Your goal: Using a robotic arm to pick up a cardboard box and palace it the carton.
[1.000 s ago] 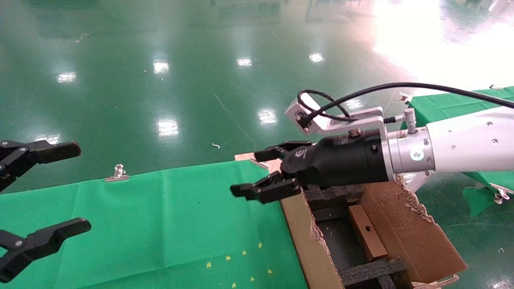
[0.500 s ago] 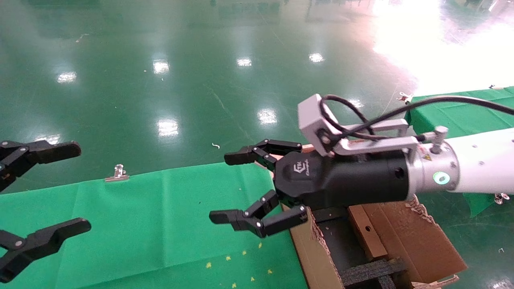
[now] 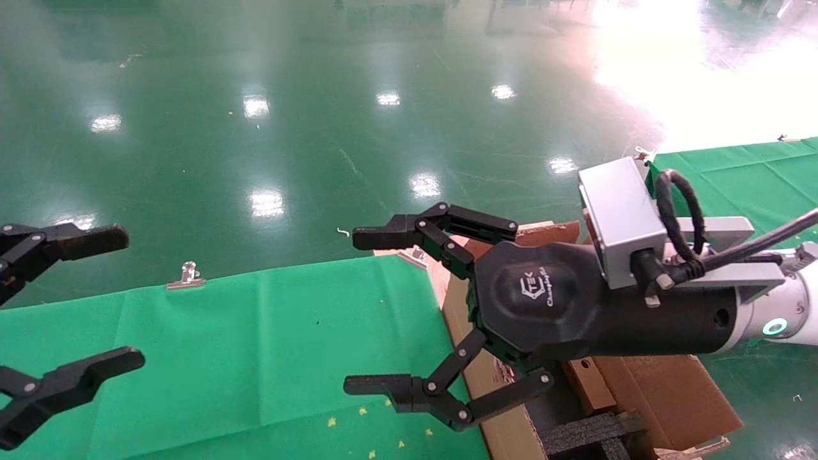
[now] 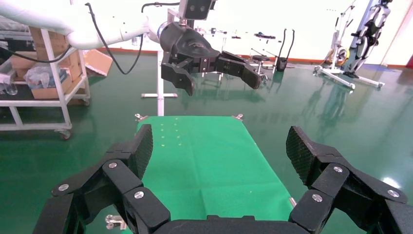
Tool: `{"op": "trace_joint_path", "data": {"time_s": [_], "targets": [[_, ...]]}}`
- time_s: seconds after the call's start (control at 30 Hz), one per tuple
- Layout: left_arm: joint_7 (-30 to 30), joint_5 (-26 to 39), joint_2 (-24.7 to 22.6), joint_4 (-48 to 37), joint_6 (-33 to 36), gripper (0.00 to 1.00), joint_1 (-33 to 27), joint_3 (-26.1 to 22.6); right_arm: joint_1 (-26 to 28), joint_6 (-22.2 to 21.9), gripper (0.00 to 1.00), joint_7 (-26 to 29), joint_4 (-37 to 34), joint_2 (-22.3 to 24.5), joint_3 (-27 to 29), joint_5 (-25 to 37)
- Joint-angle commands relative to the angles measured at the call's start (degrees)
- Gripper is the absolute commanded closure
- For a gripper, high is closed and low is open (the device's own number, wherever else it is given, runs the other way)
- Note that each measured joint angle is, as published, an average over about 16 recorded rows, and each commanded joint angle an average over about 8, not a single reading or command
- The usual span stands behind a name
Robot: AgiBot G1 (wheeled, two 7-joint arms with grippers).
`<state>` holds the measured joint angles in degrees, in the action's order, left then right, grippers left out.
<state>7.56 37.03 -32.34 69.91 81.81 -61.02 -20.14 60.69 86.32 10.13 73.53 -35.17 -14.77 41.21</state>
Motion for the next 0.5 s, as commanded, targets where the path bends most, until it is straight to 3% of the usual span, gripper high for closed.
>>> {"op": "trace_joint_path", "data": {"time_s": [0.03, 0.5], "targets": [[-0.01, -0.02, 0.01, -0.02, -0.02, 0.0, 0.01, -0.01, -0.93, 0.69, 0.0, -0.93, -0.06, -0.15, 1.31, -0.66], [0.54, 0.82, -0.46, 0.62, 0.66, 0.0, -0.09, 0.7, -1.05, 0.75, 0.0, -0.99, -0.08, -0.15, 1.35, -0.92]]}}
